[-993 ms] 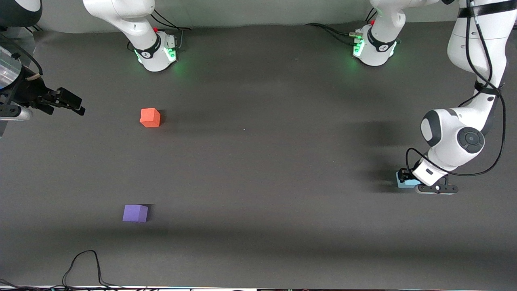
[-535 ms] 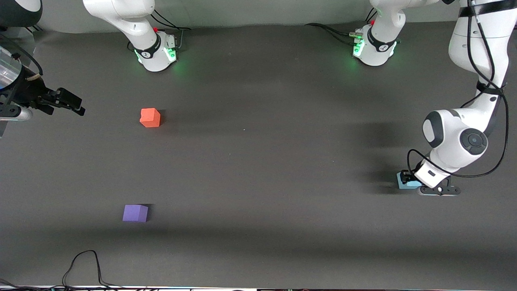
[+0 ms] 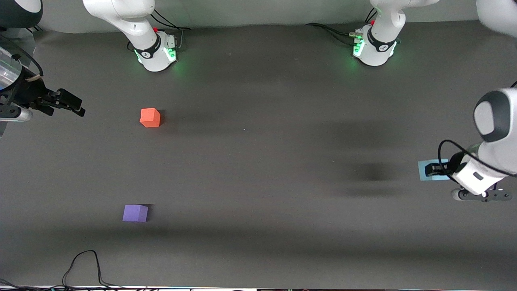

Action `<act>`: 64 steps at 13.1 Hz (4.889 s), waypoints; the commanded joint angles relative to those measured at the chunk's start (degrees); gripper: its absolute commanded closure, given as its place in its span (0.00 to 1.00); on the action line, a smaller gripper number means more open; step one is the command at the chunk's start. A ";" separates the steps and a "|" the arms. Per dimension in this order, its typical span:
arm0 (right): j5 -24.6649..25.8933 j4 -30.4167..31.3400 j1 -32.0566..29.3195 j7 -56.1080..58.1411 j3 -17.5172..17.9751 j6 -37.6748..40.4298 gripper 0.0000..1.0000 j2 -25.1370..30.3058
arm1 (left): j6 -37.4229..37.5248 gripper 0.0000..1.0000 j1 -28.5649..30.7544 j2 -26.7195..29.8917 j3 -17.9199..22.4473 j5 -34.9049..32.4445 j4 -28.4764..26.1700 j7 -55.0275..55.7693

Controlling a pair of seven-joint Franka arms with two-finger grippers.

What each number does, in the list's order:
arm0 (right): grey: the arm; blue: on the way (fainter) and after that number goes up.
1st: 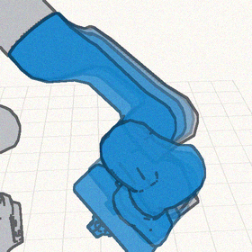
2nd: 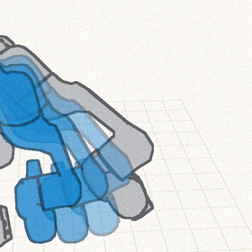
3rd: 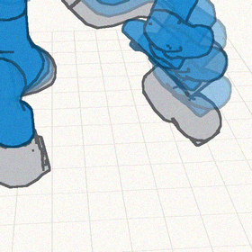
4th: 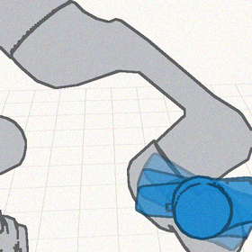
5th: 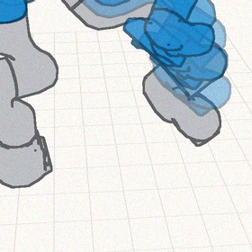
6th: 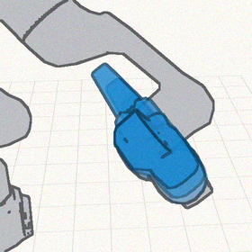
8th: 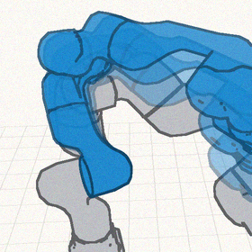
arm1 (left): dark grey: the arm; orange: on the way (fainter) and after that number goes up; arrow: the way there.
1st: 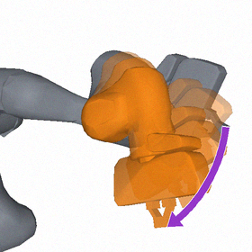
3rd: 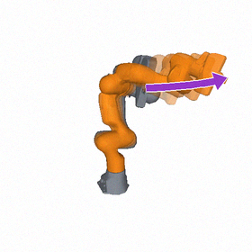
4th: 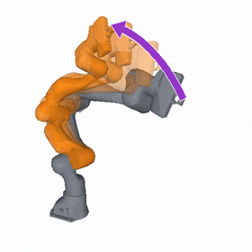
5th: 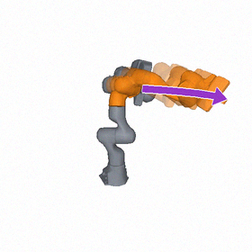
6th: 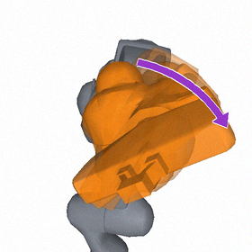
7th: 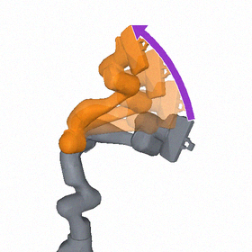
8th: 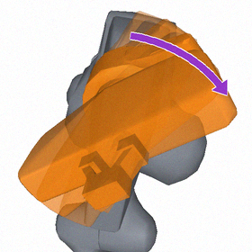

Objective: Place blue block between orange and purple blocks
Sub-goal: 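Carry the blue cube with the left gripper toward the table middle, then set the blue cube down and open the left gripper, then grasp the blue cube with the right gripper while the left gripper withdraws, then carry the blue cube with the right gripper between orange and purple cubes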

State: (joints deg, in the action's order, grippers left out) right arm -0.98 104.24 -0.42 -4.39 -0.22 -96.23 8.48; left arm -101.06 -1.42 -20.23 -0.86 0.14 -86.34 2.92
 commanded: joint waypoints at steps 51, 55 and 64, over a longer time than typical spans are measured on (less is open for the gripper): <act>42.02 4.84 11.76 -66.02 35.90 -42.64 0.65 -47.42 | 12.30 0.00 -0.25 16.36 0.24 -0.67 0.21 -1.52; 38.80 4.57 6.24 -62.70 38.87 -36.33 0.71 -42.60 | 10.54 0.00 -0.51 18.38 0.24 -0.67 -2.77 -1.51; 1.42 10.27 4.37 -6.64 5.17 -23.91 0.70 -18.76 | 10.18 0.00 -0.51 19.00 0.15 -0.67 -4.10 -1.51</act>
State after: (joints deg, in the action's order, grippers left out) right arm 2.14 110.39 3.10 -17.78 10.79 -118.08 -10.42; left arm -89.74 -1.36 -3.09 -0.93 0.32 -88.48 2.13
